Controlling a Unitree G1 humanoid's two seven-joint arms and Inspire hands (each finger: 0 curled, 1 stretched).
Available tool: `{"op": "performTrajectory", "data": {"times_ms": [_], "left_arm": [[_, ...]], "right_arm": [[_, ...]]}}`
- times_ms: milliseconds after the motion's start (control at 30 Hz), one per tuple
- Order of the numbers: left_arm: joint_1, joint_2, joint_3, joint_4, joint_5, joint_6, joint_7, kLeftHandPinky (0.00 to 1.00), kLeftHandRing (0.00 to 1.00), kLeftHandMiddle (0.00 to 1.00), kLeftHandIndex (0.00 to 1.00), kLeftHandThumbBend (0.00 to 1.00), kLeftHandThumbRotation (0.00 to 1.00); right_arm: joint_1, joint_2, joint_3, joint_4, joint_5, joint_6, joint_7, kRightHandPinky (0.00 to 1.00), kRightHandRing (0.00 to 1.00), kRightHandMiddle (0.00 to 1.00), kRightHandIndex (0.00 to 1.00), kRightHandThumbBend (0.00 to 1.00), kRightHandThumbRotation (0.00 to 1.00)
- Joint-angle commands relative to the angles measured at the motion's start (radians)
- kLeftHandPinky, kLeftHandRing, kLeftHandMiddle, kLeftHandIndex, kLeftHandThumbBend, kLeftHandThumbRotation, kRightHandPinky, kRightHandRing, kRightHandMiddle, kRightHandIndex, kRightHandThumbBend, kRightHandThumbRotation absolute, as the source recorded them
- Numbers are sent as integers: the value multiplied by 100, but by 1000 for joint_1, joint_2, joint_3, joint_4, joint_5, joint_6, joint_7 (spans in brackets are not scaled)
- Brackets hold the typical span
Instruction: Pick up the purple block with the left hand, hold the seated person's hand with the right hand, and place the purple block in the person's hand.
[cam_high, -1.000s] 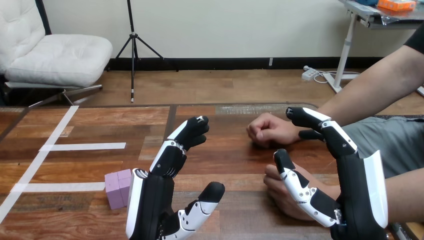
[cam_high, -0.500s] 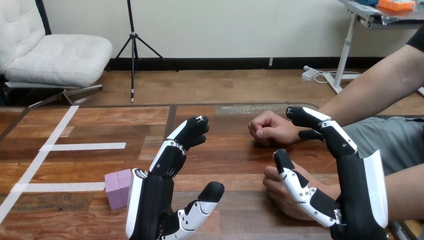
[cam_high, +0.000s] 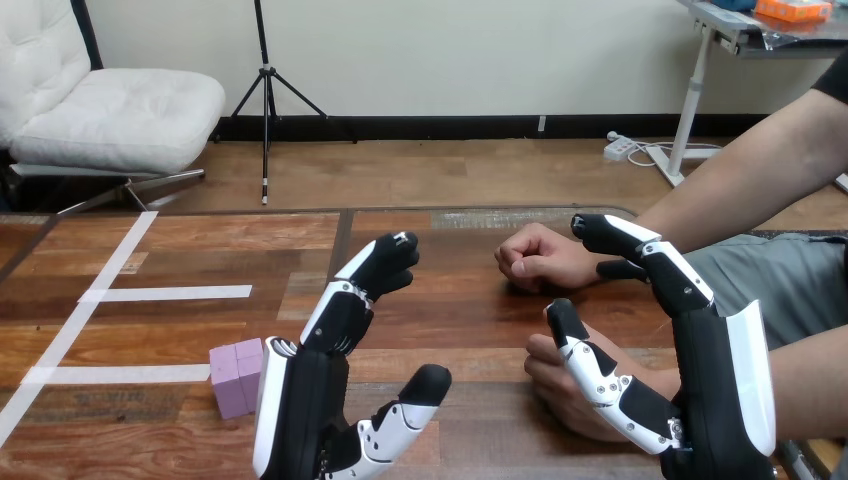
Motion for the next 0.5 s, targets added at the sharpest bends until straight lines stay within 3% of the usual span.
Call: {"op": "performTrajectory", "data": {"times_ms": [0,200,400,467], "left_arm": [[-49,-53,16,-37,6,-19,12,79,82,83,83,63,57],[-62,-39,56,-56,37,-20,28,83,85,85,84,66,56],[-64,-21,124,-109,99,-2,57,85,87,86,85,68,55],[-72,-9,166,-128,148,1,73,85,88,87,85,68,55]], "right_arm": [[-39,0,-6,-40,-7,-7,-3,66,74,76,74,40,30],[-37,0,-6,-42,-3,-3,1,66,74,76,74,40,31],[-33,1,-4,-44,-3,0,3,66,74,75,74,40,31],[-32,1,-4,-46,-5,3,4,66,74,75,74,40,31]]}}
